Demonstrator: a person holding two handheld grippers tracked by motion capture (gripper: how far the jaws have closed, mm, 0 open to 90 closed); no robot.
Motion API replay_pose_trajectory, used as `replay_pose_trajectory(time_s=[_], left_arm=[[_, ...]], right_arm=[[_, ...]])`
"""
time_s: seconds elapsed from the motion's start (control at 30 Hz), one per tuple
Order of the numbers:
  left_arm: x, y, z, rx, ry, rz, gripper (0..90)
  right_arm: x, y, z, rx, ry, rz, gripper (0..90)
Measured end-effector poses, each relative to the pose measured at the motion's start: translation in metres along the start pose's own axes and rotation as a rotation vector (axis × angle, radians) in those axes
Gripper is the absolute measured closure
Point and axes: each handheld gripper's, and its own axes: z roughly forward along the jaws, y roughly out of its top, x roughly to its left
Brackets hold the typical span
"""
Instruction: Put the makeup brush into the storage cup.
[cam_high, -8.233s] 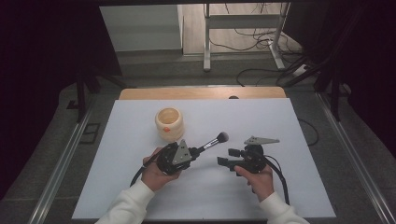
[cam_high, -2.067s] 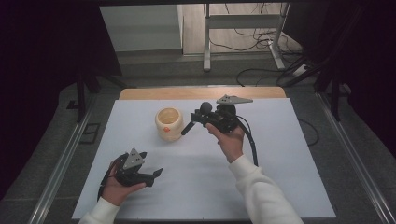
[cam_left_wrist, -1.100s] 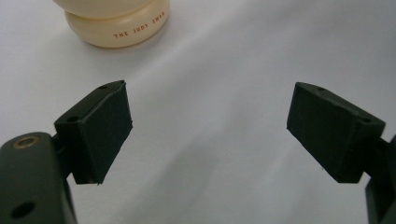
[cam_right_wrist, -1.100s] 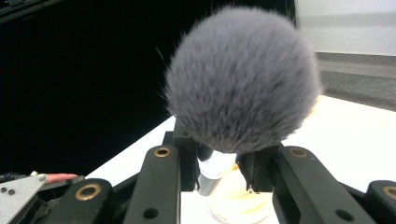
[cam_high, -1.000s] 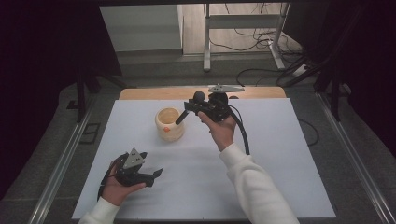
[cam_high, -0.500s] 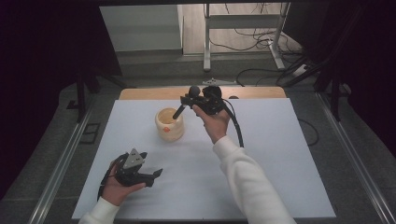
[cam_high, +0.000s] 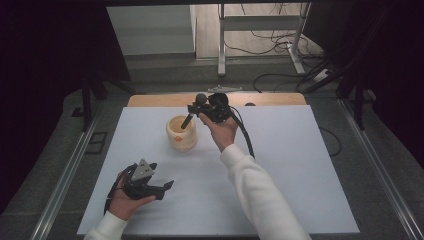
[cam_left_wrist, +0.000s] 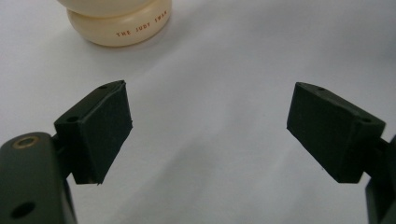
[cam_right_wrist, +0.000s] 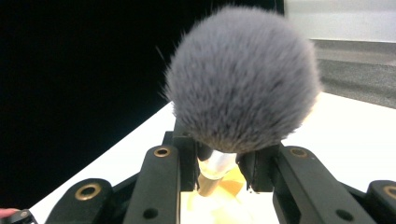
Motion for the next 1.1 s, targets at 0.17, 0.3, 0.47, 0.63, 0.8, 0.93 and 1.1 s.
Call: replay_pose_trajectory(time_s=[0.17, 0.3, 0.47, 0.63, 0.8, 0.93, 1.1], left_arm=[[0.000, 0.000, 0.000, 0.001, -0.005, 0.001, 14.4], [-0.001, 0.000, 0.000, 0.001, -0.005, 0.003, 14.4], [0.000, 0.000, -0.001, -0.002, -0.003, 0.000, 14.4], [-0.001, 0.001, -0.001, -0.003, -0.003, 0.001, 14.4], [-0.001, 0.001, -0.001, -0.003, 0.000, 0.002, 14.4], [0.000, 0.001, -0.001, -0.006, 0.001, 0.001, 14.4], [0.002, 0.001, -0.001, -0.009, -0.010, -0.013, 14.4]], right_arm=[[-0.001, -0.005, 0.007, 0.019, -0.007, -0.001, 70.3], [0.000, -0.008, 0.012, 0.042, -0.007, -0.016, 70.0], [-0.003, -0.012, 0.016, 0.058, 0.023, -0.001, 35.9], [-0.002, -0.011, 0.008, 0.044, -0.004, -0.028, 26.7], [-0.002, -0.010, -0.001, 0.054, 0.000, -0.052, 24.9], [-0.004, -0.012, -0.007, 0.054, 0.007, -0.045, 23.0], [-0.009, -0.020, -0.022, 0.045, 0.015, -0.033, 23.1]])
